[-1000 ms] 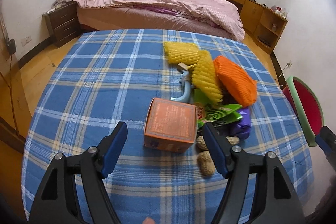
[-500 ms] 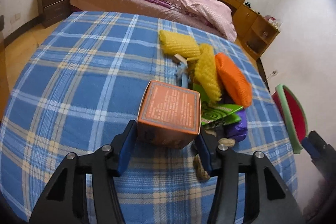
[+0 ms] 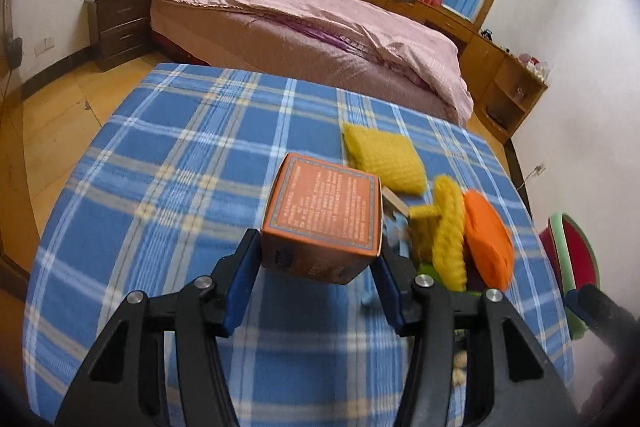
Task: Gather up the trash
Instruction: 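Grasp the orange box with the left tool while the right tool grasps the orange mesh bag, then carry both items over the red bin and open both tools to drop them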
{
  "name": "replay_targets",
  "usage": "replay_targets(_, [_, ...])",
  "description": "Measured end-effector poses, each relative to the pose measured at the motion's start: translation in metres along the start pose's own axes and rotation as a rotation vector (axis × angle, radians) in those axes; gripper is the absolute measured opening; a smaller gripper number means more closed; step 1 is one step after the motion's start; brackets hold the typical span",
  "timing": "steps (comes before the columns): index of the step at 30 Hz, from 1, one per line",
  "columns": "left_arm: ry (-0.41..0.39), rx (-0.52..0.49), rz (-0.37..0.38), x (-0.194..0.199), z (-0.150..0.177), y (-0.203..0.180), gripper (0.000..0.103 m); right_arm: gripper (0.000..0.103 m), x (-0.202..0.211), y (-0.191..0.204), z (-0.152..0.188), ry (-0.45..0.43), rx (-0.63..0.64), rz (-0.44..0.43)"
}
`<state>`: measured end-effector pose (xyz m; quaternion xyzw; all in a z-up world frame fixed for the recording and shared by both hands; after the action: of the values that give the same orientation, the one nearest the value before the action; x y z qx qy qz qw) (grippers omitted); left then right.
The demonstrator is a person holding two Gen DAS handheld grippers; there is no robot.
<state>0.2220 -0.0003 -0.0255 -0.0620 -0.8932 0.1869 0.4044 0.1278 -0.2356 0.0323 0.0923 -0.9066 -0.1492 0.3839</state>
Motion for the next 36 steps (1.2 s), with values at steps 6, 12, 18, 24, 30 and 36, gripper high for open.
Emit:
replay_targets(6, [-0.012,0.015,0.017,-0.012,0.001,0.007,0.054,0.077,-0.040,0.014,-0.011,0.037,0.081,0.025])
replay_targets(12, [-0.007,-0.003,0.040,-0.015,0.005,0.003,0.054,0.080,-0.072,0.023,-0.016,0.059,0.179,0.073])
replay_targets(18, [0.007,-0.012,0.054,-0.017,0.008,-0.002,0.054,0.080,-0.083,0.019,-0.016,0.076,0.184,0.100])
replay_targets(24, [-0.002,-0.012,0.052,-0.016,0.009,-0.003,0.054,0.080,-0.094,0.007,-0.013,0.109,0.100,0.111])
replay_targets(30, [0.037,-0.006,0.077,-0.020,0.013,-0.004,0.054,0.017,-0.086,-0.006,-0.010,0.104,0.031,0.106])
replay_targets(36, [0.029,-0.006,0.087,-0.018,0.013,-0.005,0.054,0.007,-0.061,-0.022,-0.011,0.049,-0.035,0.104])
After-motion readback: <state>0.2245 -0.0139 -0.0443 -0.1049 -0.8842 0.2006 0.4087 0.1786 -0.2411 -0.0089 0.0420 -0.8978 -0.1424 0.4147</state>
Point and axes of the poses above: each gripper's, at about its wrist camera, not at the fingertips, and x roughly against the way its jaws point, y to its left, z to its underside, the point moved 5 cm from there along -x, roughly the way its jaws point, and after that the axes turned 8 degrees about x, right-handed, at the moved point
